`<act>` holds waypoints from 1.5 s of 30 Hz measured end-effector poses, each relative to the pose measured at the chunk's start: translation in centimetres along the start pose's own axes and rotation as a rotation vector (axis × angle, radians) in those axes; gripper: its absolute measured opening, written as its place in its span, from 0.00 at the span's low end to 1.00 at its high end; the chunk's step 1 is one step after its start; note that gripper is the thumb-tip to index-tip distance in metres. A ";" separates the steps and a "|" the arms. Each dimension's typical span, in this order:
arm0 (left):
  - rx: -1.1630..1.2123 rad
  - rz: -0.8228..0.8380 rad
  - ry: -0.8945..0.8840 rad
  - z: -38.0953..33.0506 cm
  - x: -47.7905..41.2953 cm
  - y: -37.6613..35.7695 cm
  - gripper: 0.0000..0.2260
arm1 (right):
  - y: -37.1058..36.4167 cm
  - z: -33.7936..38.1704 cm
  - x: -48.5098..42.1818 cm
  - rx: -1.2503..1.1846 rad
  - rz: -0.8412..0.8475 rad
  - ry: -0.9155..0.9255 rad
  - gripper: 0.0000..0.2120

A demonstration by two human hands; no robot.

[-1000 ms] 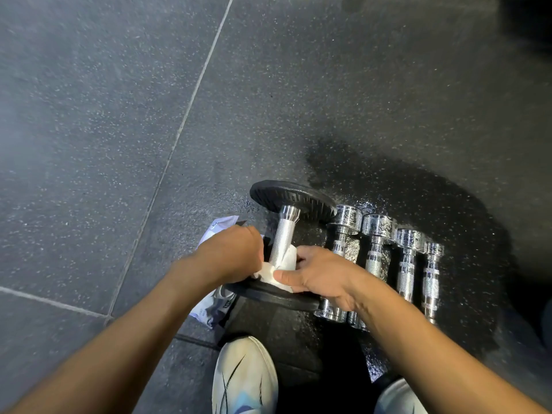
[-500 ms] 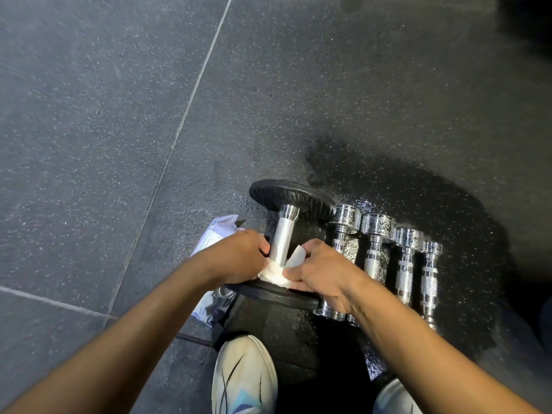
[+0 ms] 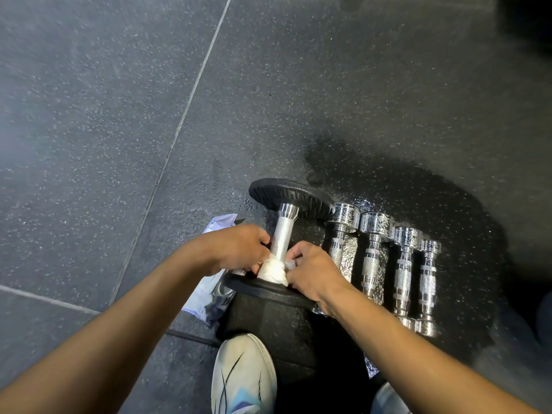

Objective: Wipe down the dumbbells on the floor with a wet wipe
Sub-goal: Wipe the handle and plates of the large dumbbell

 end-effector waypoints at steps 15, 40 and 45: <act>0.142 -0.044 0.017 -0.2 -0.9 -1.2 0.08 | 2.4 0.6 1.0 -0.017 0.028 0.038 0.17; 0.242 -0.016 0.008 0.1 0.5 -0.6 0.40 | 0.9 0.4 1.5 -0.481 0.125 -0.084 0.18; 0.567 -0.052 -0.010 -0.6 -0.5 0.1 0.37 | 1.6 0.1 0.9 -0.654 -0.037 -0.068 0.18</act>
Point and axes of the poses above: each hand's wrist, its own x-axis away from the middle knuckle, its own y-axis out of the back of the hand, z = x × y, the point moved 7 cm from there along -x, towards the middle knuckle, and after that the axes turned 1 degree about y, right-handed, at the moved point
